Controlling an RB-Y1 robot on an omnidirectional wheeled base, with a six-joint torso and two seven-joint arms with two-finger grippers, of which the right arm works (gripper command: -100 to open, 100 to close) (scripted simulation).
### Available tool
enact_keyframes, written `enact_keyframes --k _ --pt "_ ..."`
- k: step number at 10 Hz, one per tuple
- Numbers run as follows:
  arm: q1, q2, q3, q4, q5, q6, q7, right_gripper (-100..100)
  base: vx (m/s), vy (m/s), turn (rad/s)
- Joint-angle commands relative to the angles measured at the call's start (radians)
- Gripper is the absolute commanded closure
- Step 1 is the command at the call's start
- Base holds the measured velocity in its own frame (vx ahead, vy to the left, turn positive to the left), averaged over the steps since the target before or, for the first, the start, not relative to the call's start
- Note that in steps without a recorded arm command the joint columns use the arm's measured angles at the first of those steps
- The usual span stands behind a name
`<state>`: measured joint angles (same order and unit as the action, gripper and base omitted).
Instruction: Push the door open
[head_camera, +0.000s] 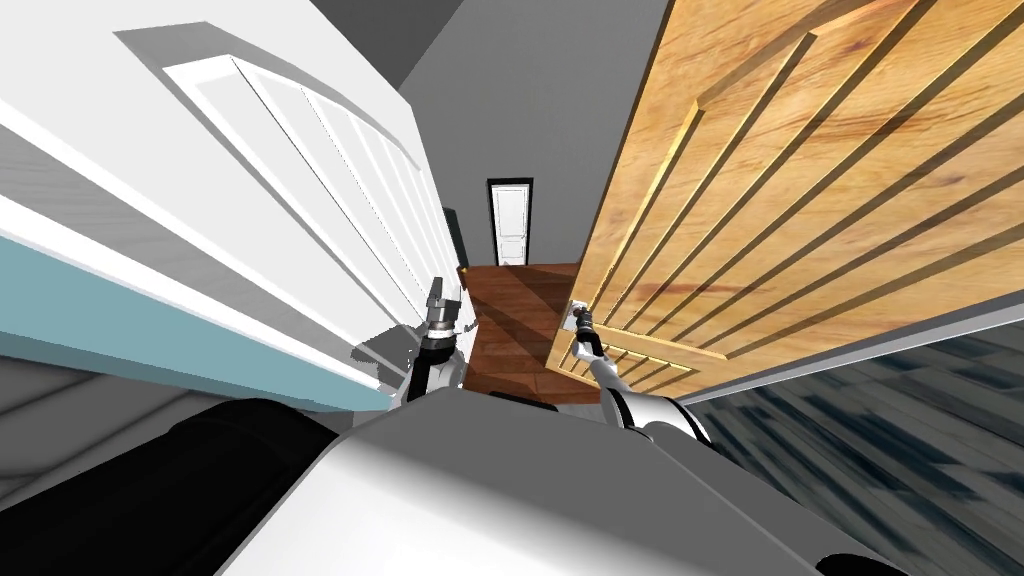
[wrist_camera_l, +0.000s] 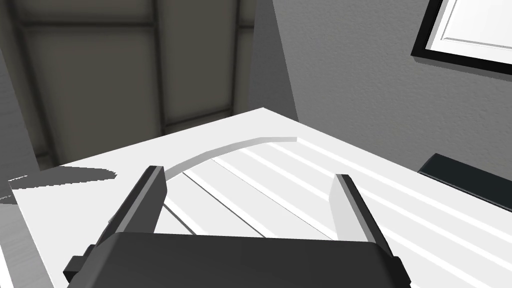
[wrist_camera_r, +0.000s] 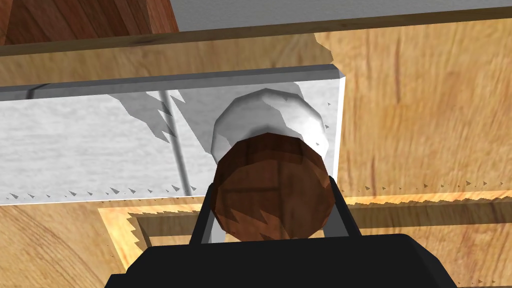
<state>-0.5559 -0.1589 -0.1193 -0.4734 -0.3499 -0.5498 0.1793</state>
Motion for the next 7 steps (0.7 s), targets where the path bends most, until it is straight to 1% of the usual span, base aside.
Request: enact_keyframes --k 1,4,6,7 --pt "0.001 -0.013 -0.015 -0.001 -0.005 -0.005 0.003 100 0.173 0.125 -0.072" --pt "0.004 -0.025 -0.039 0.003 -0.014 -0.007 0.01 100 0.174 0.107 -0.067" --pt "0.005 -0.03 -0.048 0.005 -0.018 -0.008 0.012 100 0.155 0.069 -0.041" --pt "0.006 -0.035 -0.058 0.007 -0.022 -0.009 0.015 100 0.129 0.074 -0.039"
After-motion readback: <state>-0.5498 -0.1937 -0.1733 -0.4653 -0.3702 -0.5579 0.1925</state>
